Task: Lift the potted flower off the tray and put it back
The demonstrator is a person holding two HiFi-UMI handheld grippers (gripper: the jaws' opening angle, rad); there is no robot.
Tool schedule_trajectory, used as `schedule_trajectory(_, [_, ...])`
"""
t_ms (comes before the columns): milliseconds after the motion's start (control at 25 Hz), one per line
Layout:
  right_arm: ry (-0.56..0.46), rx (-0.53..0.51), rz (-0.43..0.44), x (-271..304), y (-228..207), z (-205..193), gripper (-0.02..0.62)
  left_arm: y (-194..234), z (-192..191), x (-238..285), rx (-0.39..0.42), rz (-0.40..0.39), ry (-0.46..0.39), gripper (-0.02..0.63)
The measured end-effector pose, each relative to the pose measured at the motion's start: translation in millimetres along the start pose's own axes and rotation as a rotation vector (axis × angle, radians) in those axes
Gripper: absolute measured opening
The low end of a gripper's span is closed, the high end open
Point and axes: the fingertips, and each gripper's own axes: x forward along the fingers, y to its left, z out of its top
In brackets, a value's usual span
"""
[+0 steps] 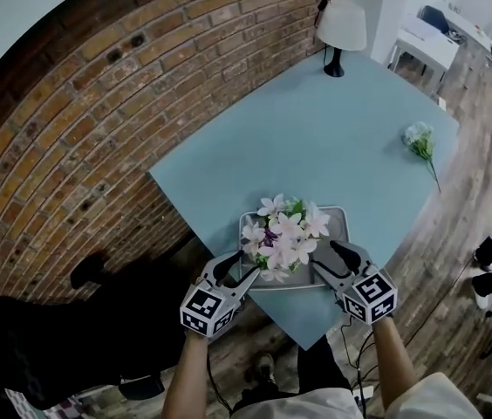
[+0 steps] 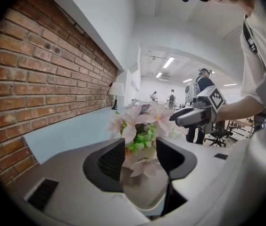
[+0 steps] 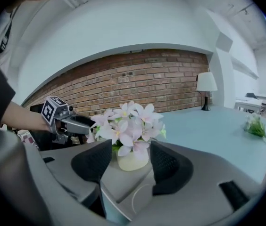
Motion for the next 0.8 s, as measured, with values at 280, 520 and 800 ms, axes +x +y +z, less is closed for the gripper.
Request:
schedule_trajectory(280, [0.056, -0.017, 0.076, 32.8, -13.1, -21.6, 0.296, 15.7, -24.2, 24.5, -0.046, -0.035, 0.024, 0.295])
schedule_trajectory(520, [0.078, -0.010, 0.188, 53.8, -12.7, -38.1, 0.312, 17.5, -37.4, 46.3, -0.055, -0.085, 0.045, 0.333])
schedule_trajectory(800, [0.114, -0.114, 0.277, 73.4, -12.4, -47.5, 0.322, 15.8, -44.2, 66.3, -0.036, -0.152, 0.069, 0.376])
